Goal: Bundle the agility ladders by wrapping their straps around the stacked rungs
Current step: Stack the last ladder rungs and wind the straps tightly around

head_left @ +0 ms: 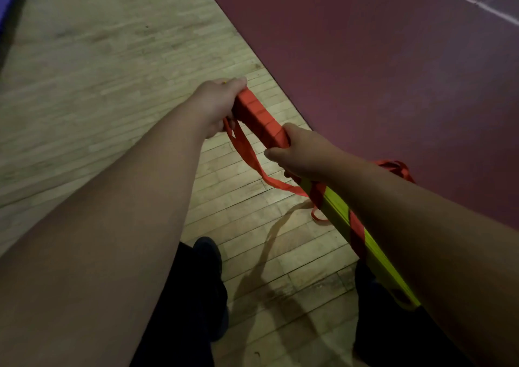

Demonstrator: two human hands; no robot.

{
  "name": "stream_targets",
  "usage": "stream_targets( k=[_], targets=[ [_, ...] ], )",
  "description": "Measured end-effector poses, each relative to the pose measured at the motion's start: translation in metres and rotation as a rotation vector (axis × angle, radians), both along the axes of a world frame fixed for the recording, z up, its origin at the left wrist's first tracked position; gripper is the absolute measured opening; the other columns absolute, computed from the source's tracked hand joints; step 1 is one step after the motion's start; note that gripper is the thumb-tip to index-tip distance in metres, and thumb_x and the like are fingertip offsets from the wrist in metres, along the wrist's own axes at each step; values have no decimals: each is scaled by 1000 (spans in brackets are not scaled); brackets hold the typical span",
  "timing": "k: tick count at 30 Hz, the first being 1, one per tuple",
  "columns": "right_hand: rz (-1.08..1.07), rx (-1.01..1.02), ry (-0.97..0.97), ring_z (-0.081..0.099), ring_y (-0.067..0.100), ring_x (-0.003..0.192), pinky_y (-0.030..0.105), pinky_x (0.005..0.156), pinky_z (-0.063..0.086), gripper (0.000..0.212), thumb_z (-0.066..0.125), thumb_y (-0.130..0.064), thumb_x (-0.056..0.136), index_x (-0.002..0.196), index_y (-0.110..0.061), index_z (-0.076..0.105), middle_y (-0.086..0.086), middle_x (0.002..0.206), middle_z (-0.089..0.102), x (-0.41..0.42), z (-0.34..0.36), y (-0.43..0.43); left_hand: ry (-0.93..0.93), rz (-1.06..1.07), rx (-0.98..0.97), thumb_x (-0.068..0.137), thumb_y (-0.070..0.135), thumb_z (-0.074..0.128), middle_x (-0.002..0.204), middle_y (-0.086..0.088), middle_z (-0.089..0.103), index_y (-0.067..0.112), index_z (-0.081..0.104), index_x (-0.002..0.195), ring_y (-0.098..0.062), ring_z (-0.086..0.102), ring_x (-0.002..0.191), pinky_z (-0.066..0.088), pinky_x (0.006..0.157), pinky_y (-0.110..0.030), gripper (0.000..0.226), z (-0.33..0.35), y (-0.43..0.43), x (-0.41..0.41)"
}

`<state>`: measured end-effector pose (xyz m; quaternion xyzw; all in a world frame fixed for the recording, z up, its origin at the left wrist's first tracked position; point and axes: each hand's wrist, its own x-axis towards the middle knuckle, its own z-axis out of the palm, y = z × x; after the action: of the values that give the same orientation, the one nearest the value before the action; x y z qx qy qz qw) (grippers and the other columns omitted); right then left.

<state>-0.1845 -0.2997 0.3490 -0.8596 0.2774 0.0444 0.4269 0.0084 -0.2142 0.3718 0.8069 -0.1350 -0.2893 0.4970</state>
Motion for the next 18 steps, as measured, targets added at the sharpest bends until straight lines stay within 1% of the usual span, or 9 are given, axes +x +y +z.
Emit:
stream_targets(
  k=[3, 5, 10, 12, 15, 18],
  targets=[
    [3, 4, 44, 74, 20, 82, 29, 63, 55, 52, 69, -39, 103, 145, -19, 46, 4, 105, 67, -4, -10, 2, 12, -13, 55, 105, 52, 62, 84, -9, 57, 20, 65, 99, -24, 53, 70, 50, 62, -34, 32, -14, 0, -5],
    [-4, 0, 60, 73, 19, 81, 29, 62, 55, 55, 69, -39, 103, 148, -19, 45, 4, 106, 66, -5, -15, 1, 8, -14, 85, 105, 55, 60, 84, -10, 57, 19, 65, 100, -25, 55, 69, 53, 65, -36, 38, -20, 0, -6],
    [-17, -1, 74, 74, 23, 82, 35, 68, 63, 52, 71, -32, 102, 145, -18, 47, 7, 104, 66, -5, -20, -8, -35, -36, 129, 101, 65, 58, 81, -13, 62, 16, 70, 111, -26, 58, 65, 57, 66, -38, 51, -25, -5, -6],
    [-29, 8, 78, 75, 24, 82, 36, 69, 64, 50, 71, -31, 101, 144, -18, 47, 7, 105, 67, -4, -21, -9, -69, -69, 164, 101, 68, 55, 82, -13, 66, 17, 69, 115, -27, 61, 68, 61, 73, -40, 55, -21, -4, -8],
    [-16, 6, 95, 75, 24, 81, 35, 67, 63, 50, 70, -32, 101, 143, -18, 47, 7, 106, 66, -3, -21, -11, -84, -103, 202, 99, 74, 55, 80, -10, 66, 17, 67, 122, -25, 62, 71, 63, 81, -42, 62, -19, -2, -11],
    [-14, -9, 89, 74, 23, 80, 34, 64, 60, 50, 69, -32, 102, 144, -18, 45, 7, 105, 66, -3, -19, -9, -89, -87, 184, 93, 78, 59, 81, -8, 66, 18, 65, 132, -23, 61, 67, 64, 78, -43, 72, -19, -3, -11]
  ],
)
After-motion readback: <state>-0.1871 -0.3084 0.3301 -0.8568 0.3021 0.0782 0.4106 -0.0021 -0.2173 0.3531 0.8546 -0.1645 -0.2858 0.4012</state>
